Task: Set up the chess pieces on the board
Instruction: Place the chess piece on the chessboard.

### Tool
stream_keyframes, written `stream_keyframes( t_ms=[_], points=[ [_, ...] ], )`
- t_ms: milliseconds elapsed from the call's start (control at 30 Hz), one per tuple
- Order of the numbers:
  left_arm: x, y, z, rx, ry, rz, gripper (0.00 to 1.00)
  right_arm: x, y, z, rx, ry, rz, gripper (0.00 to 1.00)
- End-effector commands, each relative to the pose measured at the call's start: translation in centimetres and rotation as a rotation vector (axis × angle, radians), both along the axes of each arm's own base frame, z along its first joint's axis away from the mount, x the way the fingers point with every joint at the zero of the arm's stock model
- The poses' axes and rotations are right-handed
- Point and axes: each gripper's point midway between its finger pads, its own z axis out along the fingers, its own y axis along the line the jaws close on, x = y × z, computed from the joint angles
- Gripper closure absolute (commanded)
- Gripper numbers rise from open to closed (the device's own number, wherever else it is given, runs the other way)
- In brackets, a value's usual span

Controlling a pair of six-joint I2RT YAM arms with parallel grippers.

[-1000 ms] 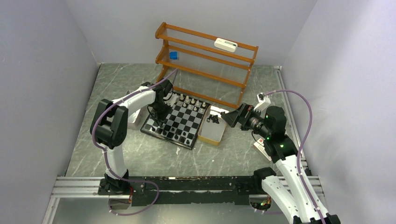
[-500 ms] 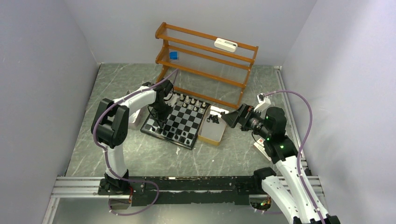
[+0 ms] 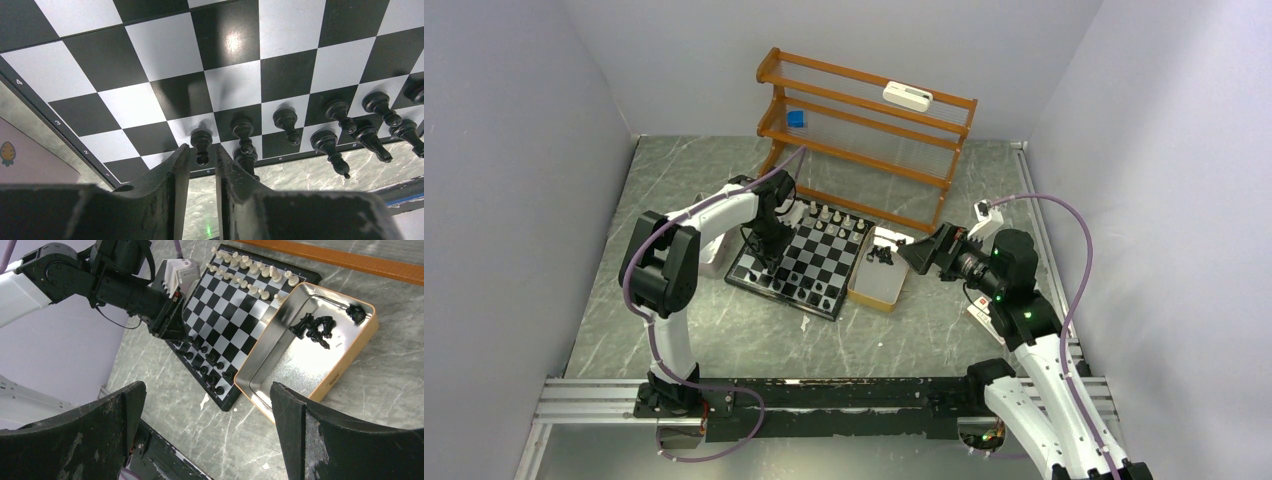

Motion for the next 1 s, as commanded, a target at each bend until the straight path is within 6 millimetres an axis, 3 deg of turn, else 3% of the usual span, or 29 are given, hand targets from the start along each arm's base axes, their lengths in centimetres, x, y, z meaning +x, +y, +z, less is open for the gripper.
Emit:
stream_keyframes(
  t_ms=[0, 200, 400, 533, 667, 733, 833, 867, 933, 967],
  points=[
    [0.8, -0.6, 1.5, -0.031, -0.055, 0.005, 0.68, -0.2, 0.0, -0.3, 0.000, -0.011, 0.010, 0.00],
    [1.6, -1.1, 3.5, -0.067, -0.117, 0.007, 0.62, 0.2, -0.5, -0.8, -0.021, -0.018, -0.024, 0.00],
    [3.5, -1.1, 8.2, -0.095, -0.267, 0.032, 0.58, 1.3, -0.8, -3.9, -0.086, 0.114, -0.038, 0.00],
    [4.4, -1.5, 12.8, -0.187, -0.423, 0.054, 0.52, 2.3, -0.6, -6.3, -0.148, 0.148, -0.007, 0.00],
    [3.8, -1.7, 16.6, -0.298, -0.581, 0.041, 0.19, 4.2, -1.3, -6.9, -0.196, 0.169, -0.061, 0.01],
    [2.6, -1.4, 17.4, -0.334, -0.622, 0.037, 0.07, 5.0, -1.1, -7.0, -0.202, 0.175, -0.059, 0.11],
    [1.1, -0.4, 19.8, -0.382, -0.720, 0.071, 0.03, 5.9, -1.0, -8.1, -0.259, 0.199, -0.070, 0.24],
    [0.5, -0.3, 19.5, -0.401, -0.714, 0.113, 0.03, 6.2, -0.9, -8.4, -0.281, 0.202, -0.071, 0.28],
    [-0.8, -0.6, 20.1, -0.487, -0.750, 0.127, 0.03, 6.7, -0.3, -8.7, -0.329, 0.186, -0.063, 0.48],
    [-1.7, -0.4, 20.5, -0.528, -0.773, 0.144, 0.03, 7.0, 0.0, -8.8, -0.355, 0.177, -0.063, 0.53]
  ],
)
